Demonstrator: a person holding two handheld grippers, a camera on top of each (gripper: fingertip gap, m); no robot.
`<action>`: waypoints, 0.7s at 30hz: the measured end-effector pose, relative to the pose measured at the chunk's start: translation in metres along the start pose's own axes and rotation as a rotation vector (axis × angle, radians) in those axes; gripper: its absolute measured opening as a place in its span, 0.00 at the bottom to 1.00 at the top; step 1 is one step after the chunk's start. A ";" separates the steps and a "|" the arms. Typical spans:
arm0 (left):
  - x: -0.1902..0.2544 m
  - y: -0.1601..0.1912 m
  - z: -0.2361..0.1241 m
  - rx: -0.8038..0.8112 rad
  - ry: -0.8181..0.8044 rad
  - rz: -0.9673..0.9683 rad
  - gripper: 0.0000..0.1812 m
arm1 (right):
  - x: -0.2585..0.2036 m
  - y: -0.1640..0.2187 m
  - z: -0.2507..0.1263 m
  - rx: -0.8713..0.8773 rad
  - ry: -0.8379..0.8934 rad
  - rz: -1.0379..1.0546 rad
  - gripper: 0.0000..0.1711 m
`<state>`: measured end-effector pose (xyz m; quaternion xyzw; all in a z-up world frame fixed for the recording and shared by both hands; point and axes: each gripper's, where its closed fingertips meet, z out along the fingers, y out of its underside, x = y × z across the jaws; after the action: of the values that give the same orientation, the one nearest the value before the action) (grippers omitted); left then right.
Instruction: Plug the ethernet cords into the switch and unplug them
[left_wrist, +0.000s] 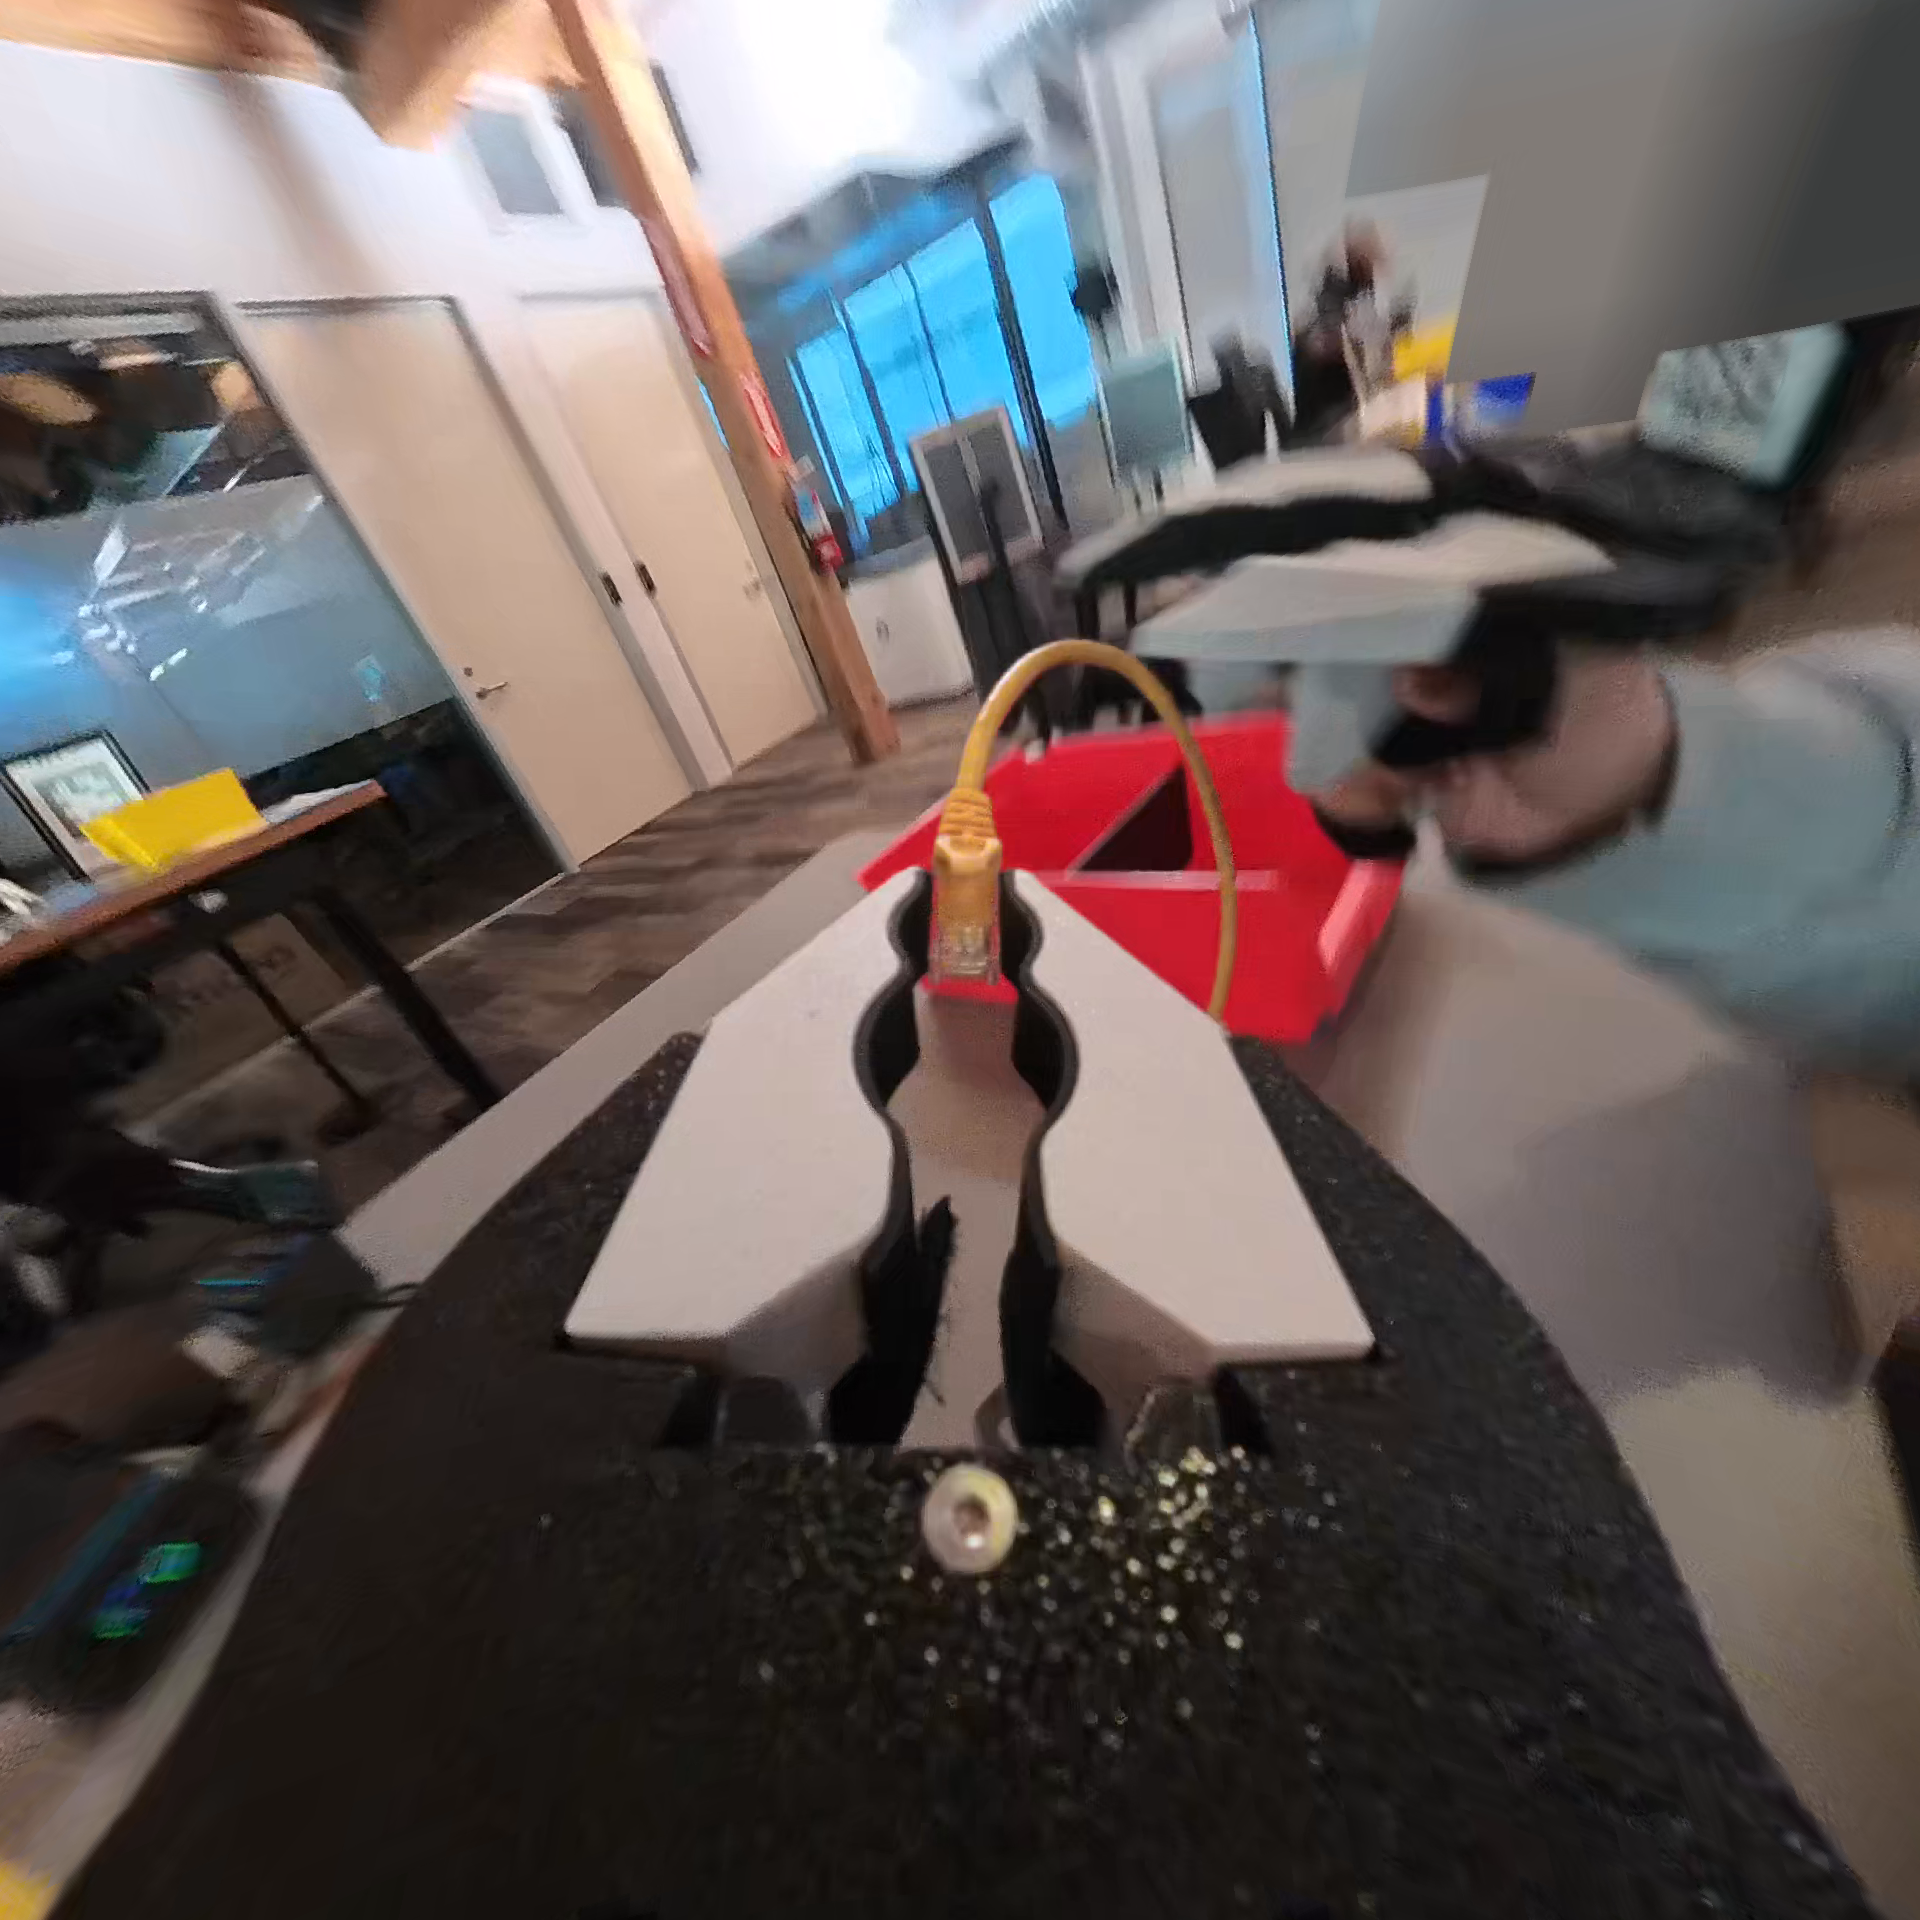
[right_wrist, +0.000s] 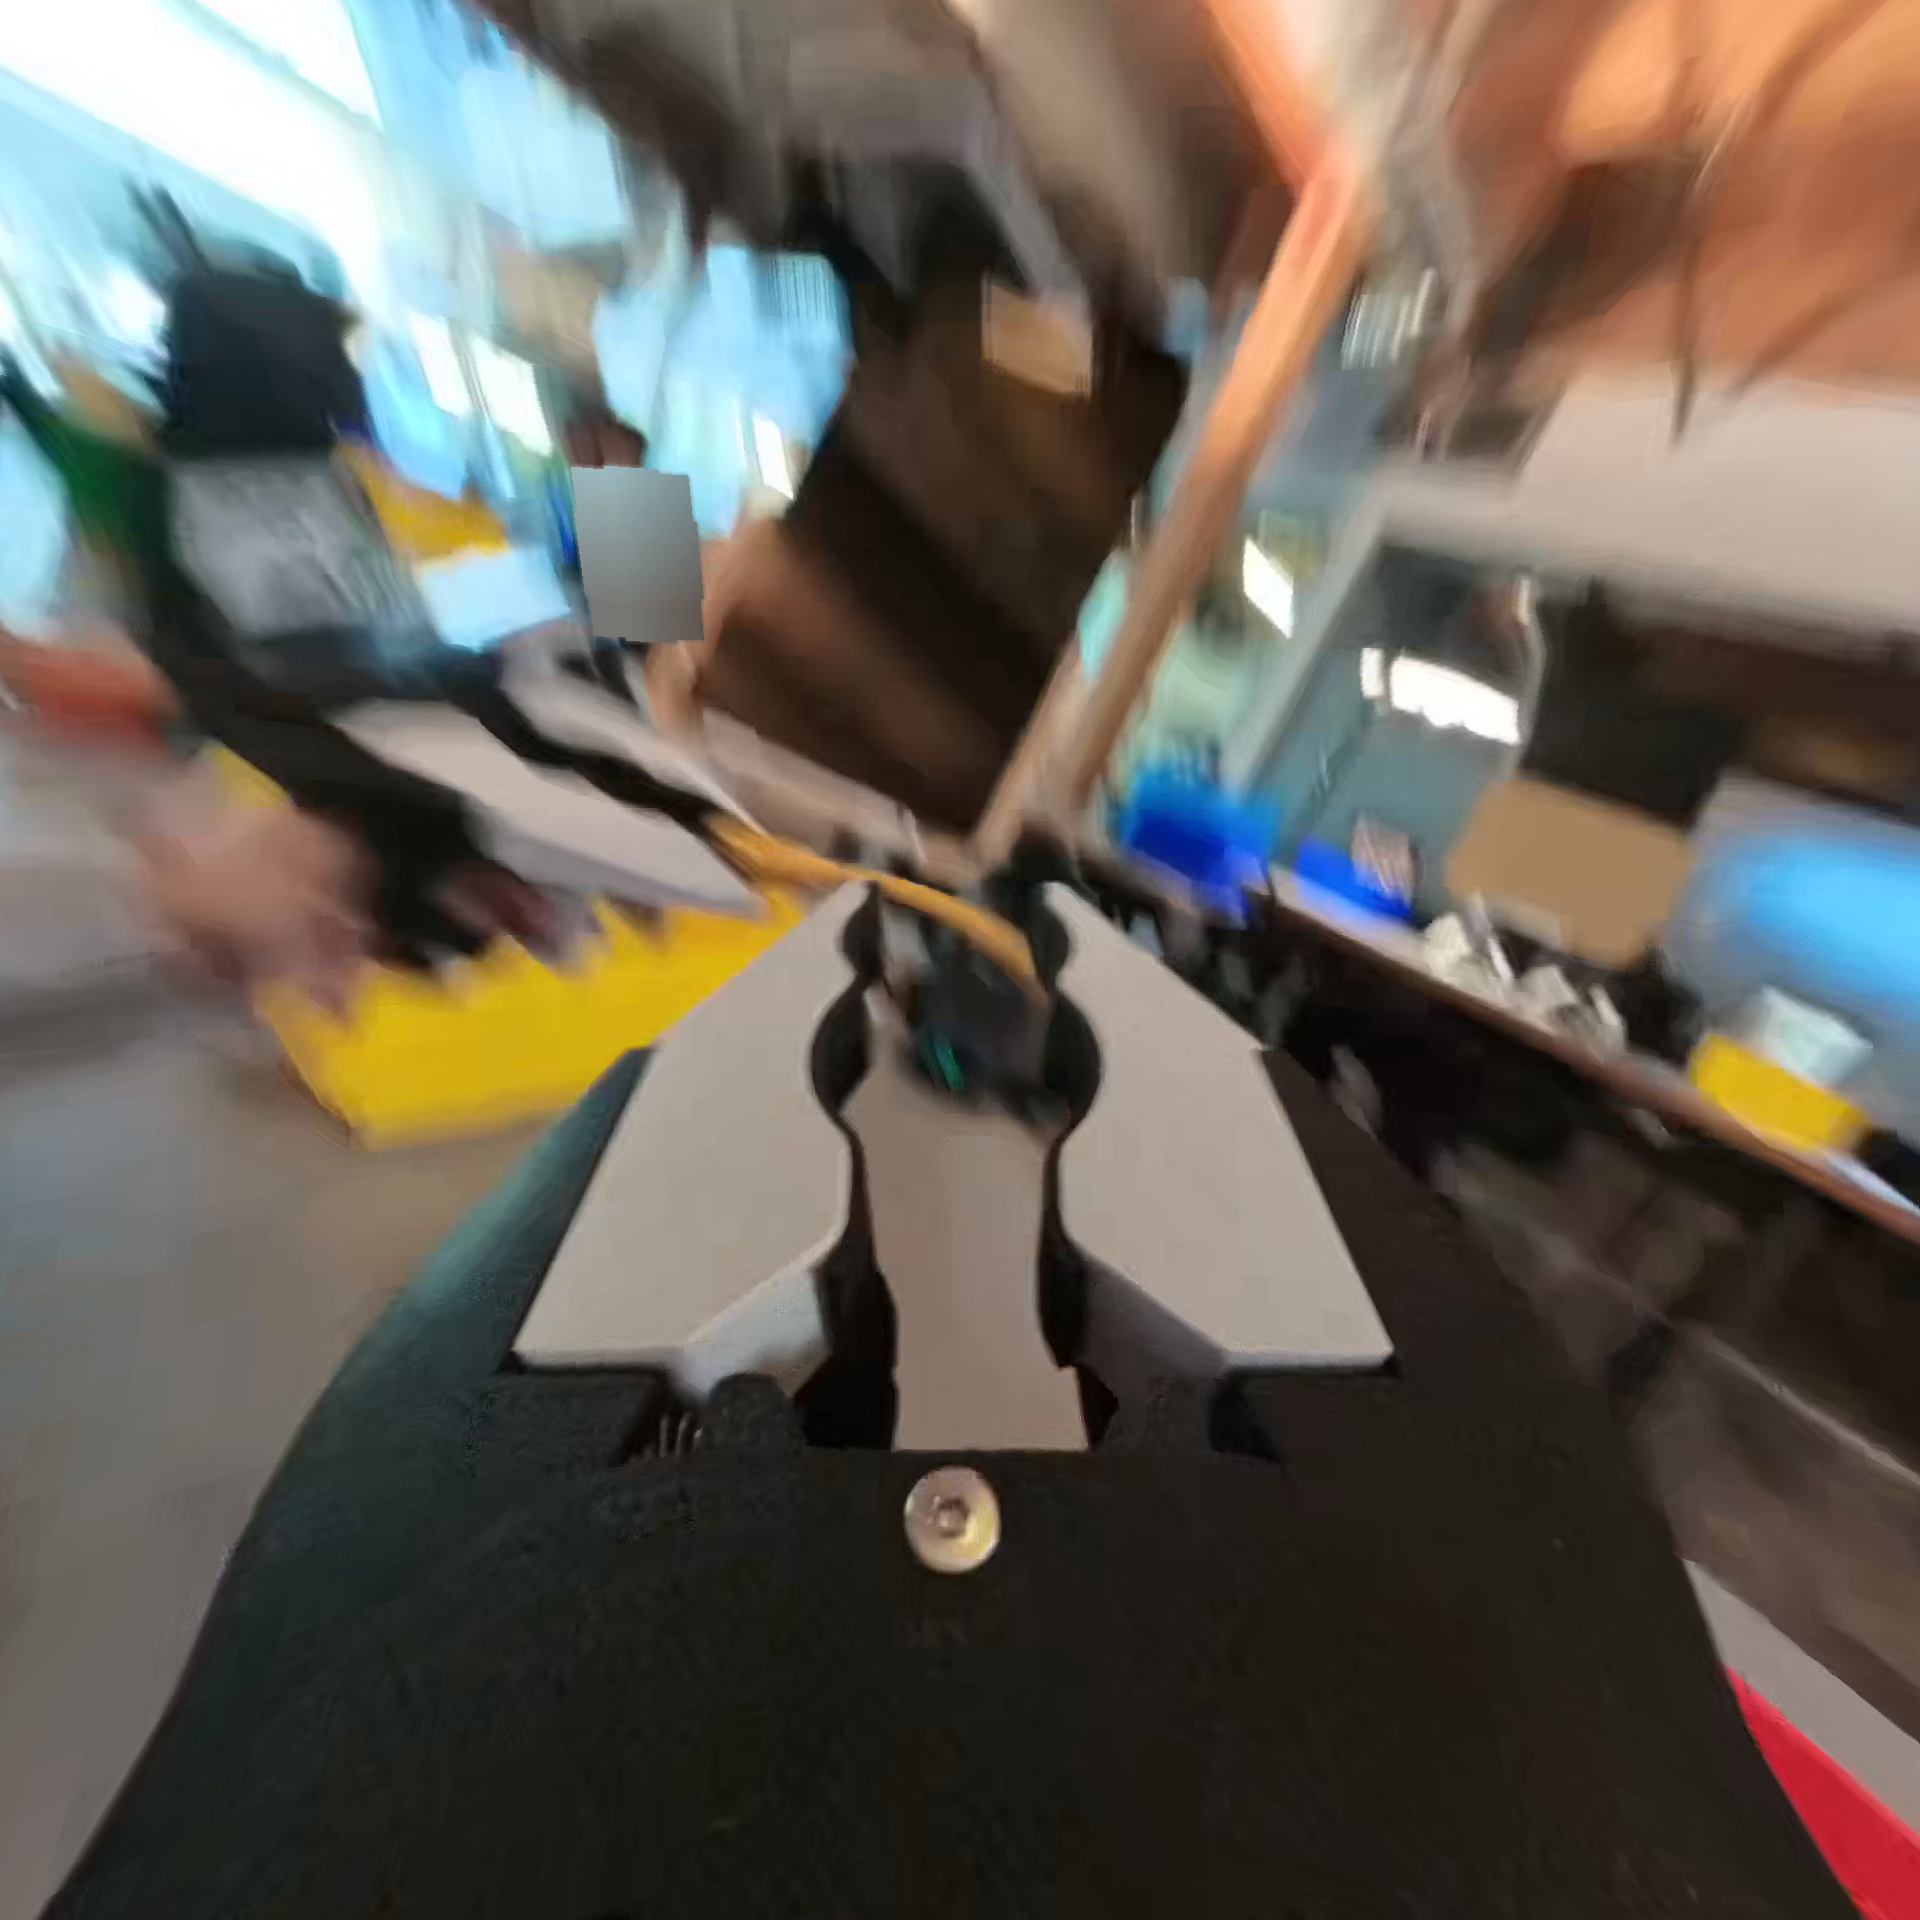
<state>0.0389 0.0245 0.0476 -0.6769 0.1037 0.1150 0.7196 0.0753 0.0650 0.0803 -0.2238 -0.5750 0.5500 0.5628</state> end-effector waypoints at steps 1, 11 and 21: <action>-0.005 -0.005 -0.001 0.060 -0.012 -0.085 0.06 | -0.010 -0.012 -0.003 0.071 -0.016 0.036 0.11; 0.013 -0.016 0.009 0.243 0.193 -0.487 0.06 | -0.028 0.001 0.028 0.126 -0.153 0.714 0.26; 0.032 -0.003 0.012 0.176 0.224 -0.481 0.17 | -0.023 0.008 0.028 0.224 -0.287 1.038 0.02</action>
<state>0.0701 0.0373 0.0420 -0.6253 0.0287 -0.1440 0.7665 0.0532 0.0364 0.0712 -0.3397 -0.3981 0.8381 0.1541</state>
